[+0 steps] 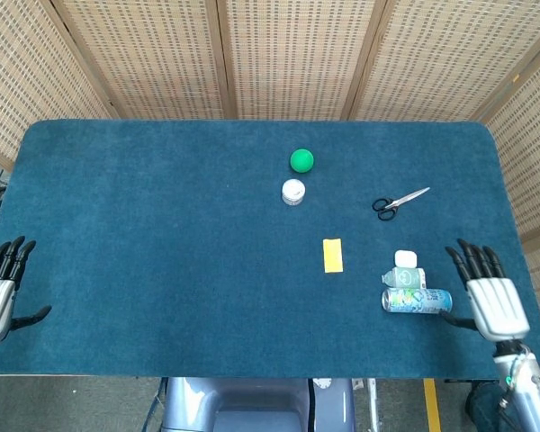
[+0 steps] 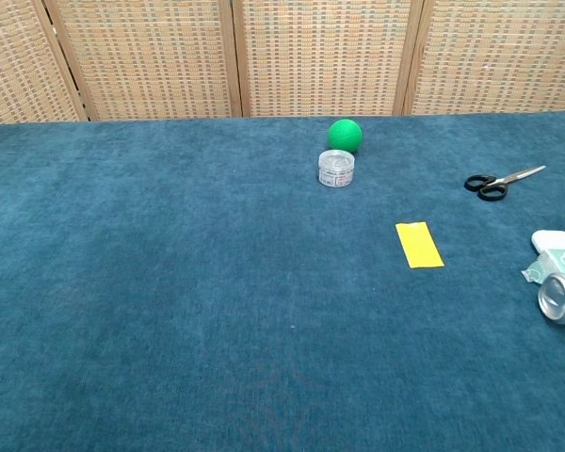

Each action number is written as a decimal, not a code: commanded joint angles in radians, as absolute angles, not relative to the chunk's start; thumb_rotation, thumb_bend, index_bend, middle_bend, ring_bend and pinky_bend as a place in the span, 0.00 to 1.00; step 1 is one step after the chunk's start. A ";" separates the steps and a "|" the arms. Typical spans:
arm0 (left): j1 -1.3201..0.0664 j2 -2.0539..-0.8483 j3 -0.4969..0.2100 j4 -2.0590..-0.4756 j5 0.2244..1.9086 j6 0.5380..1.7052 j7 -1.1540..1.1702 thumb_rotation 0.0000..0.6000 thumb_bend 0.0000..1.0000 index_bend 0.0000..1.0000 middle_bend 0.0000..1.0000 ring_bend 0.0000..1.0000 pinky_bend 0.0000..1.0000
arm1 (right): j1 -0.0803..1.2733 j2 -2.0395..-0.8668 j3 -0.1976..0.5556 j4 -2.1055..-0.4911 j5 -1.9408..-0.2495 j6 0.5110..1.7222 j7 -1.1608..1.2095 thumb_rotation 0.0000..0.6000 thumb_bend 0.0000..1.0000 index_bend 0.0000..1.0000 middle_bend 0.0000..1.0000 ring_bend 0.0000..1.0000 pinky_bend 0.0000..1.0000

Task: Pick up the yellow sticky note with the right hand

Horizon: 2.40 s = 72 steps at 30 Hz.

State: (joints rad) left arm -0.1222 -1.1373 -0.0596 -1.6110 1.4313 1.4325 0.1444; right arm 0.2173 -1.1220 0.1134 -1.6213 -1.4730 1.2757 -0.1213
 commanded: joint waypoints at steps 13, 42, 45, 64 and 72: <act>-0.147 -1.153 -0.084 -1.586 1.379 1.391 0.151 1.00 0.00 0.00 0.00 0.00 0.00 | 0.658 -1.358 0.246 -1.298 -1.223 0.747 -0.208 1.00 0.34 0.30 0.00 0.00 0.00; -0.163 -1.159 -0.080 -1.588 1.360 1.367 0.170 1.00 0.00 0.00 0.00 0.00 0.00 | 0.817 -1.607 0.208 -1.071 -1.036 0.677 -0.384 1.00 0.64 0.34 0.00 0.00 0.00; -0.163 -1.159 -0.080 -1.588 1.358 1.366 0.169 1.00 0.00 0.00 0.00 0.00 0.00 | 0.830 -1.620 0.208 -1.066 -1.015 0.677 -0.406 1.00 0.65 0.34 0.00 0.00 0.00; -0.169 -1.157 -0.079 -1.587 1.351 1.358 0.165 1.00 0.00 0.00 0.00 0.00 0.00 | 0.864 -1.613 0.166 -1.106 -0.923 0.661 -0.492 1.00 0.66 0.35 0.00 0.00 0.00; -0.169 -1.159 -0.079 -1.587 1.348 1.358 0.169 1.00 0.00 0.00 0.00 0.00 0.00 | 0.876 -1.575 0.152 -1.161 -0.895 0.621 -0.474 1.00 0.72 0.43 0.00 0.00 0.00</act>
State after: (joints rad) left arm -0.1693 -1.1586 -0.0785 -1.5872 1.3479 1.3583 0.1689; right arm 0.8741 -1.5822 0.1533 -1.1524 -0.8997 0.6263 -0.4793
